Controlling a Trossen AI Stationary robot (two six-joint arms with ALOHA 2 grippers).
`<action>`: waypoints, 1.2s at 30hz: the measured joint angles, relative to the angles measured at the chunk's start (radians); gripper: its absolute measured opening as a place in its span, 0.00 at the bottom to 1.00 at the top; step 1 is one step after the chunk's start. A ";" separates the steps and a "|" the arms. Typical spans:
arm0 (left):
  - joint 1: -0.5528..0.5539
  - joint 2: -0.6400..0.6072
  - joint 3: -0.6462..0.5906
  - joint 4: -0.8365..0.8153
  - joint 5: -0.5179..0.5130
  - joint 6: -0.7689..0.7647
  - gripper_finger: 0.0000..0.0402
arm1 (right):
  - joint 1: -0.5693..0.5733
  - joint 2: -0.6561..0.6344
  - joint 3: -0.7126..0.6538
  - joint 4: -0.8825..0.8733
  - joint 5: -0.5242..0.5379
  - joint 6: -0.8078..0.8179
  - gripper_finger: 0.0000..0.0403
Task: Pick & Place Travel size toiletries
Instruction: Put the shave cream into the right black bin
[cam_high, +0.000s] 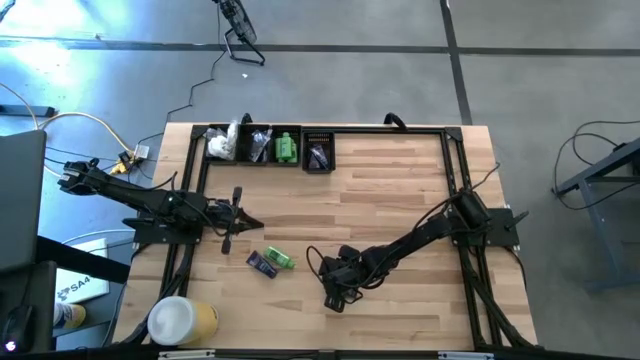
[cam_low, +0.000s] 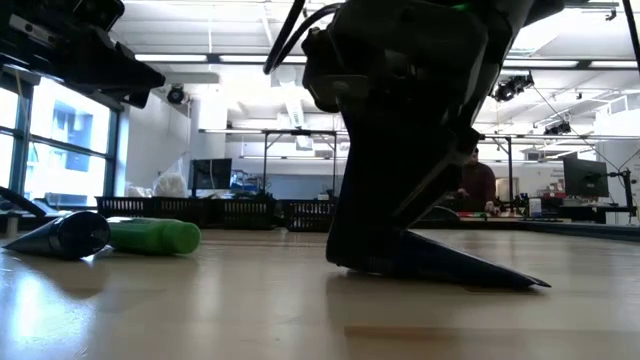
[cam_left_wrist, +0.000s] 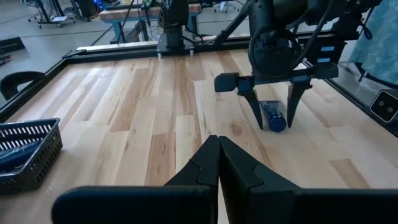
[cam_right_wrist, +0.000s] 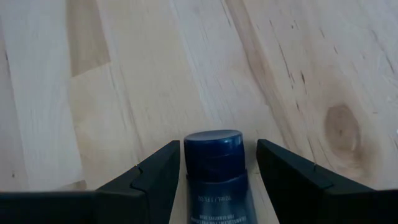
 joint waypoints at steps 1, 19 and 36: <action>0.000 0.000 0.000 0.000 0.000 0.000 0.00 | 0.000 0.000 0.000 0.000 0.000 0.000 0.51; 0.000 0.000 0.000 0.000 0.000 0.000 0.00 | 0.000 0.000 -0.001 0.001 0.010 0.000 0.33; 0.000 0.000 0.000 0.000 0.000 0.000 0.00 | -0.001 0.000 -0.001 0.003 -0.011 0.023 0.38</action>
